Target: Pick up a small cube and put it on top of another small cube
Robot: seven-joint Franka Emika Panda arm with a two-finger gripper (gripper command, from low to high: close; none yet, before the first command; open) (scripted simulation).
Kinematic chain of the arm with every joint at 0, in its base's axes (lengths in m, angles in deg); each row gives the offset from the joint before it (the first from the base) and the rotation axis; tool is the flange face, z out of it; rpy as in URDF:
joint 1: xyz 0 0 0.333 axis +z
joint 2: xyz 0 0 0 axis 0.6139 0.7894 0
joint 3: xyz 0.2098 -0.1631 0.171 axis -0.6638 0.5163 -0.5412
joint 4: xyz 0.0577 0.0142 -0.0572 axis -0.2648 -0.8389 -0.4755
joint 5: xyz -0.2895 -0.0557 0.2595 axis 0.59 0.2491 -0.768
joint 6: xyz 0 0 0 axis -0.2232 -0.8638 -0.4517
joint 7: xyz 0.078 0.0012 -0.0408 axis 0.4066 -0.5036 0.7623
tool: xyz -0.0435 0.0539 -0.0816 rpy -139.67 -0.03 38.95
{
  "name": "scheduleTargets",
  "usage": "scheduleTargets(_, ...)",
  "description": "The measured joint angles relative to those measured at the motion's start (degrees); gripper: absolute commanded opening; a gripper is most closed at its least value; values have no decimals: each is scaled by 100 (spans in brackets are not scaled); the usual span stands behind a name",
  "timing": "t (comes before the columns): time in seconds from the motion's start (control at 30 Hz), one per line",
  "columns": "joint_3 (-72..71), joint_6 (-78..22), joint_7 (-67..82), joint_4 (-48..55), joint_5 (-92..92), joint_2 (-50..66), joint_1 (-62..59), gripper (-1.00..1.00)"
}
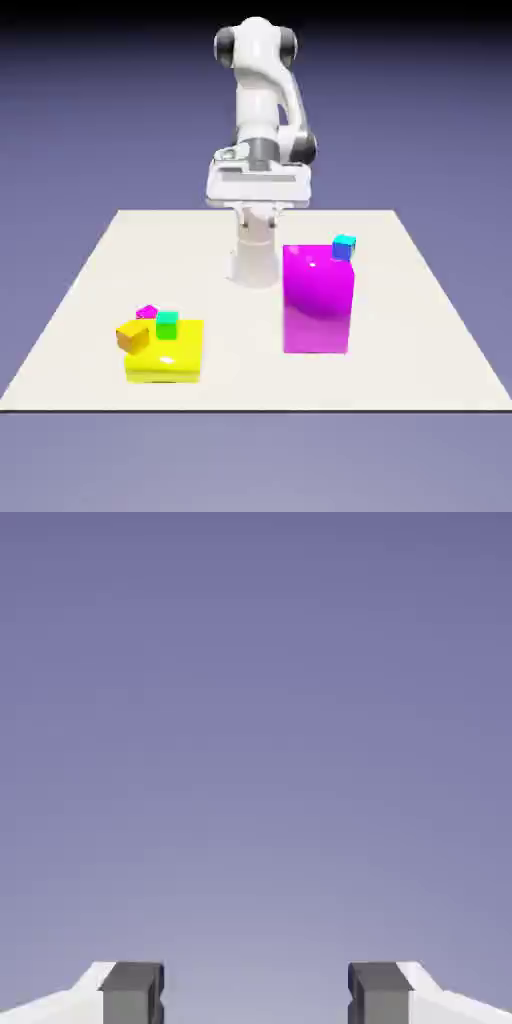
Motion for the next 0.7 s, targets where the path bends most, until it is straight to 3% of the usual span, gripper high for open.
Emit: scheduleTargets(0.7,3512,-5233,189,1765,-3938,3963,-54,0)
